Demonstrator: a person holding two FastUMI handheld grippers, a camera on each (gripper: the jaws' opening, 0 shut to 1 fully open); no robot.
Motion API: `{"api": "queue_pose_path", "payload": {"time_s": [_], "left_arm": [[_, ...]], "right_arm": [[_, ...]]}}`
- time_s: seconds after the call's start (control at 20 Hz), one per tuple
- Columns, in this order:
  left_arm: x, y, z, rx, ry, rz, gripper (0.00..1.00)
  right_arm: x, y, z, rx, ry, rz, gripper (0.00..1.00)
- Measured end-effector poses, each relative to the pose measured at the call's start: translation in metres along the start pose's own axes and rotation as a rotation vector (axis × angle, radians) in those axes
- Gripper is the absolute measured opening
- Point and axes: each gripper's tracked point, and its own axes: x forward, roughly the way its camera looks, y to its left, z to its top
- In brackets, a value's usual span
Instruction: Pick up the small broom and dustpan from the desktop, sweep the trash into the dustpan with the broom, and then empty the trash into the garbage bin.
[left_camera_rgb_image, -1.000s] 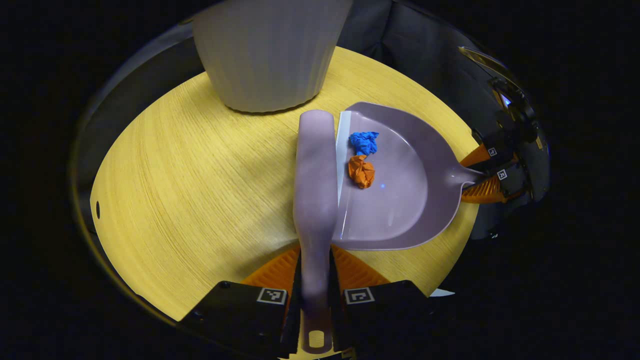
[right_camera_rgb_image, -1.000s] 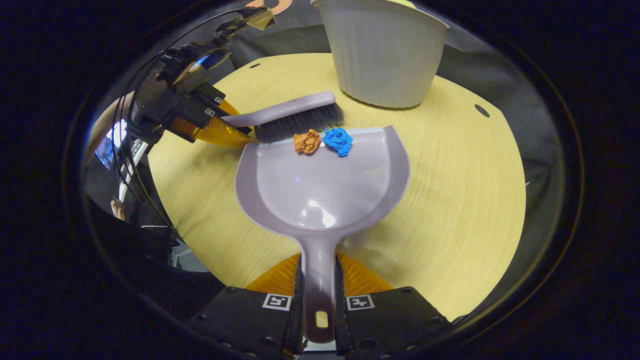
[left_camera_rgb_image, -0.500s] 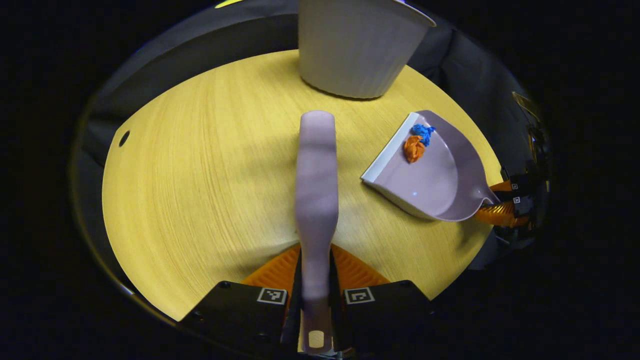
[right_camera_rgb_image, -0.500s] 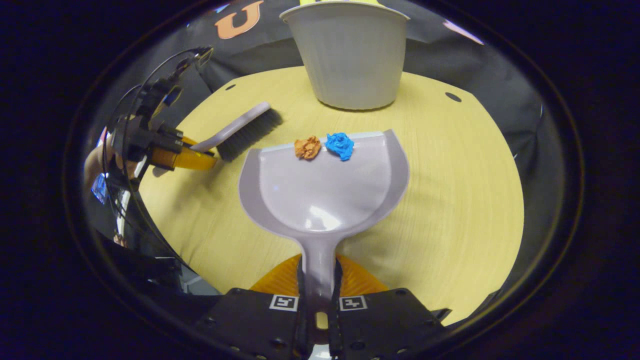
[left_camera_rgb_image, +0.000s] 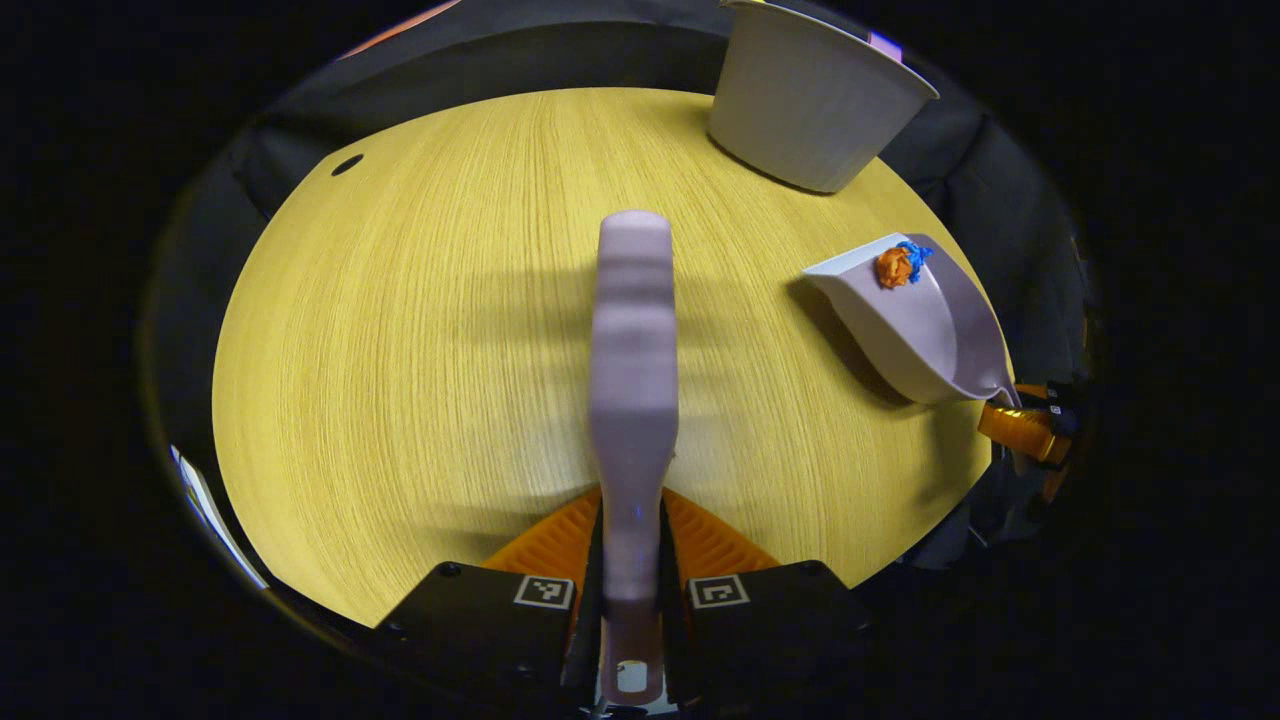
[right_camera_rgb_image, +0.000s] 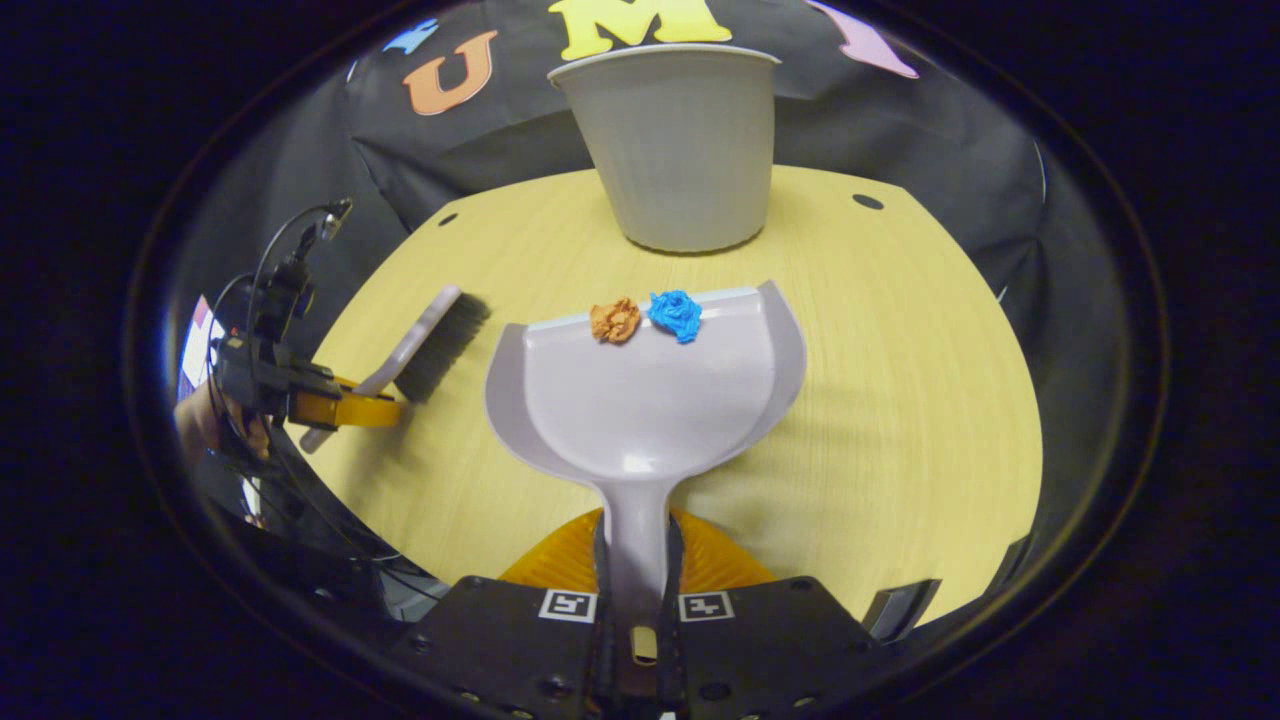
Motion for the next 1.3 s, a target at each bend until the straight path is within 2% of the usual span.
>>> {"api": "queue_pose_path", "payload": {"time_s": [0.05, 0.3, 0.35, 0.4, 0.45, 0.6, 0.75, 1.1, 1.3], "left_arm": [[0.005, -0.007, 0.004, -0.005, 0.0, 0.004, 0.28], [0.008, 0.02, -0.011, -0.044, -0.007, 0.008, 0.28], [0.009, 0.025, -0.012, -0.057, -0.011, 0.006, 0.28], [0.01, 0.029, -0.013, -0.068, -0.012, 0.005, 0.28], [0.011, 0.033, -0.012, -0.078, -0.014, 0.003, 0.28], [0.01, 0.046, -0.006, -0.102, -0.018, -0.006, 0.28], [0.008, 0.06, 0.005, -0.113, -0.015, -0.002, 0.28], [-0.007, 0.081, 0.045, -0.151, -0.009, 0.008, 0.28], [-0.021, 0.088, 0.077, -0.198, -0.007, 0.009, 0.28]], "right_arm": [[-0.003, 0.0, 0.006, 0.02, -0.011, 0.003, 0.15], [-0.044, -0.012, 0.038, 0.041, -0.052, -0.046, 0.15], [-0.056, -0.015, 0.049, 0.04, -0.061, -0.053, 0.18], [-0.071, -0.016, 0.057, 0.038, -0.072, -0.06, 0.15], [-0.088, -0.017, 0.069, 0.035, -0.078, -0.066, 0.17], [-0.133, -0.021, 0.107, 0.039, -0.083, -0.073, 0.15], [-0.16, -0.018, 0.152, 0.035, -0.075, -0.047, 0.14], [-0.161, -0.018, 0.258, 0.028, 0.028, -0.002, 0.15], [-0.141, -0.028, 0.313, 0.0, 0.114, -0.022, 0.14]]}}
